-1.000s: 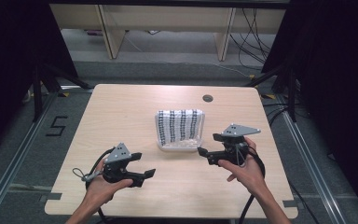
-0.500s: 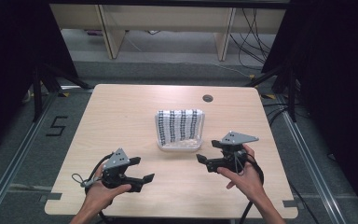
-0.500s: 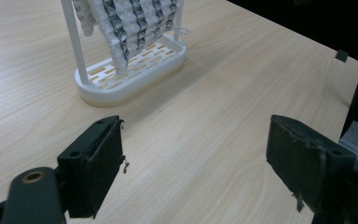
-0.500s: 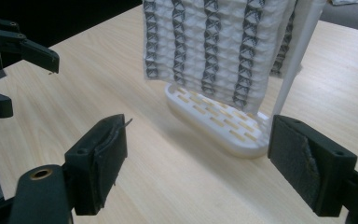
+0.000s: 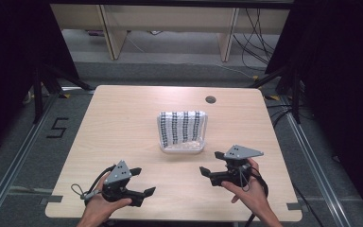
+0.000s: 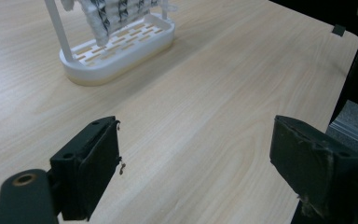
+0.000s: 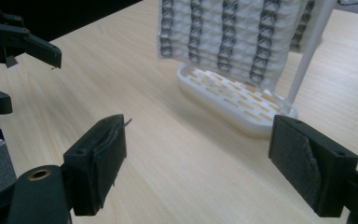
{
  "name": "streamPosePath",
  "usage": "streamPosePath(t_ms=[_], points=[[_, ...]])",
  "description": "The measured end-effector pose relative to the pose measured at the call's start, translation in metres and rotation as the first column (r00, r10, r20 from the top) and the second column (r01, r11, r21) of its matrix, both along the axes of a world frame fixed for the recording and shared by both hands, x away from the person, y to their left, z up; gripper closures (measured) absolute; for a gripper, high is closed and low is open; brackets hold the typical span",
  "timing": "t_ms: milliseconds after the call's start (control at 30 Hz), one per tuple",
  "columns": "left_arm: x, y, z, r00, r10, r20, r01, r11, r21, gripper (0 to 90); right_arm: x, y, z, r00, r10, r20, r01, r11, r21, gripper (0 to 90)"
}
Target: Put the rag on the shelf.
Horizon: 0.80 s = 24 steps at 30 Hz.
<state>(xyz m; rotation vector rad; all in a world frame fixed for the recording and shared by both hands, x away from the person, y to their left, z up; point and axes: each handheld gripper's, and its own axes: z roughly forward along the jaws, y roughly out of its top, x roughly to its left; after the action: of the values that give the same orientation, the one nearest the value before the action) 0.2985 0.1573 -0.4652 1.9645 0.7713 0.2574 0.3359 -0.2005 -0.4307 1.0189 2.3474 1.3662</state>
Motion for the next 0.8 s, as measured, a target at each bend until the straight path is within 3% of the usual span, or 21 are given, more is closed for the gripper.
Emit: streamPosePath(t_ms=[33, 67, 100, 167, 267, 367, 400, 467, 500, 533, 567, 600, 633, 667, 700, 800], points=[[-0.001, 0.0, -0.001, 1.0, 0.002, -0.002, -0.002, 0.9999, 0.011, 15.2, -0.002, 0.001, -0.001, 0.9999, -0.001, -0.017, 0.001, 1.0, 0.006, 20.3], [-0.002, 0.0, -0.003, 1.0, 0.004, 0.0, -0.004, 1.0, -0.001, 15.2, -0.004, 0.001, -0.003, 1.0, -0.001, -0.006, 0.001, 1.0, 0.007, 20.3], [-0.003, 0.001, -0.004, 1.0, 0.005, -0.001, -0.005, 0.9998, 0.019, 15.2, -0.006, 0.001, -0.004, 0.9999, -0.005, -0.015, 0.006, 1.0, 0.006, 20.2], [-0.004, 0.002, -0.009, 0.9999, 0.013, 0.008, -0.013, 0.9998, 0.015, 15.2, -0.01, 0.002, -0.01, 1.0, -0.001, -0.003, 0.001, 1.0, 0.001, 19.8], [-0.006, 0.002, -0.014, 0.9997, 0.024, 0.007, -0.024, 0.9996, 0.012, 15.1, -0.016, 0.001, -0.02, 1.0, 0.001, 0.004, -0.001, 0.9995, -0.031, 19.1], [-0.01, 0.003, -0.018, 0.9995, 0.027, 0.014, -0.028, 0.9975, 0.065, 15.1, -0.021, -0.001, -0.029, 0.9999, 0.008, -0.013, -0.008, 0.9994, -0.034, 19.1], [-0.011, 0.002, -0.02, 0.9995, 0.027, 0.016, -0.028, 0.9982, 0.053, 15.1, -0.024, 0.0, -0.032, 0.9995, 0.009, -0.03, -0.01, 0.9995, -0.031, 19.2], [-0.014, 0.003, -0.021, 0.9996, 0.014, 0.023, -0.016, 0.9969, 0.077, 15.1, -0.025, -0.001, -0.038, 0.9996, 0.02, -0.02, -0.021, 0.9985, -0.05, 19.1], [-0.016, 0.001, -0.023, 0.9994, 0.023, 0.027, -0.024, 0.998, 0.059, 15.1, -0.026, -0.001, -0.04, 0.9994, 0.025, -0.026, -0.026, 0.9984, -0.051, 19.1], [-0.017, 0.001, -0.024, 0.9996, 0.014, 0.026, -0.016, 0.997, 0.076, 15.1, -0.03, 0.001, -0.041, 0.9982, 0.006, -0.06, -0.009, 0.9989, -0.045, 19.1], [-0.018, -0.001, -0.026, 0.9993, 0.007, 0.036, -0.01, 0.9971, 0.075, 15.1, -0.029, 0.0, -0.043, 0.9993, 0.017, -0.034, -0.019, 0.9979, -0.062, 19.1], [-0.019, 0.0, -0.025, 0.9995, 0.004, 0.032, -0.007, 0.9952, 0.098, 15.2, -0.03, 0.001, -0.045, 0.999, 0.031, -0.033, -0.033, 0.9974, -0.064, 19.1], [-0.019, 0.0, -0.026, 0.9993, 0.0, 0.038, -0.004, 0.9957, 0.093, 15.2, -0.031, 0.002, -0.045, 0.999, 0.035, -0.029, -0.037, 0.9966, -0.074, 19.1], [-0.02, 0.001, -0.026, 0.9991, 0.004, 0.042, -0.008, 0.9946, 0.104, 15.2, -0.034, 0.004, -0.045, 0.9983, 0.02, -0.055, -0.024, 0.9971, -0.073, 19.0], [-0.02, 0.0, -0.027, 0.9988, 0.013, 0.047, -0.017, 0.9957, 0.091, 15.2, -0.033, 0.003, -0.047, 0.9988, 0.04, -0.029, -0.042, 0.9953, -0.087, 18.8], [-0.019, 0.002, -0.029, 0.9989, 0.005, 0.047, -0.011, 0.9931, 0.117, 15.2, -0.036, 0.004, -0.05, 0.9987, 0.038, -0.035, -0.041, 0.9941, -0.1, 18.3]])
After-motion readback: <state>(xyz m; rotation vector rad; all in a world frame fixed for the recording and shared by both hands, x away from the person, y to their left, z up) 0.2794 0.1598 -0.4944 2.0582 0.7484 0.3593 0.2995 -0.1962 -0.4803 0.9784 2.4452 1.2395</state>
